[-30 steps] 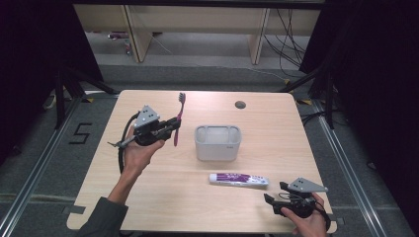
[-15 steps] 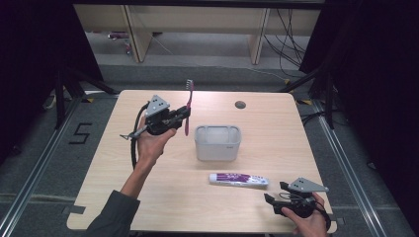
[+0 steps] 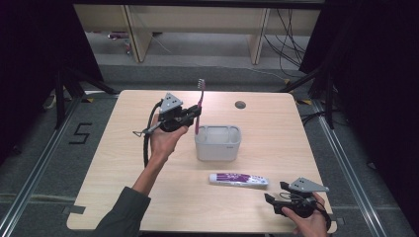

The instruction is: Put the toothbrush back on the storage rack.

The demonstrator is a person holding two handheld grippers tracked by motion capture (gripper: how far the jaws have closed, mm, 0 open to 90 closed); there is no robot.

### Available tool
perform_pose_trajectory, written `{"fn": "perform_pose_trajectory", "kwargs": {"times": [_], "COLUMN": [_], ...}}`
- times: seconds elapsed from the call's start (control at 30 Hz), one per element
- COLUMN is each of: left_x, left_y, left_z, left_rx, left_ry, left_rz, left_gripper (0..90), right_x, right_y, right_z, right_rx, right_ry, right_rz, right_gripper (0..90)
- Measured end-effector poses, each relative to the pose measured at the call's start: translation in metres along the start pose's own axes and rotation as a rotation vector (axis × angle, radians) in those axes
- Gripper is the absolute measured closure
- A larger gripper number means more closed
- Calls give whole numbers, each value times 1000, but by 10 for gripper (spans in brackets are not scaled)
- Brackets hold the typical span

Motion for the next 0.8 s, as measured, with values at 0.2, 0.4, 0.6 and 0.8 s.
{"fn": "perform_pose_trajectory", "kwargs": {"times": [0.2, 0.4, 0.6, 0.8], "left_x": [4, 5, 1, -2], "left_y": [-3, -7, -15, -25], "left_z": [-10, -18, -22, -27], "left_rx": [-11, -20, -28, -43], "left_ry": [-10, -8, 4, 16], "left_rz": [19, 21, 31, 35], "left_gripper": [823, 823, 823, 823], "right_x": [0, 0, 0, 0], "right_y": [0, 0, 0, 0], "right_z": [0, 0, 0, -1], "right_rx": [2, 3, 2, 6], "right_ry": [3, 0, 7, 1], "right_rz": [0, 4, 1, 6], "right_gripper": [244, 244, 244, 244]}}
Point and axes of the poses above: each handheld gripper's, and its own axes: z roughly backward along the jaws, y roughly out of its top, x roughly to its right, the point moved 9 cm from there along -z, roughly forward along the jaws, and after that the axes turned 12 degrees about y, right-handed, at the moved point
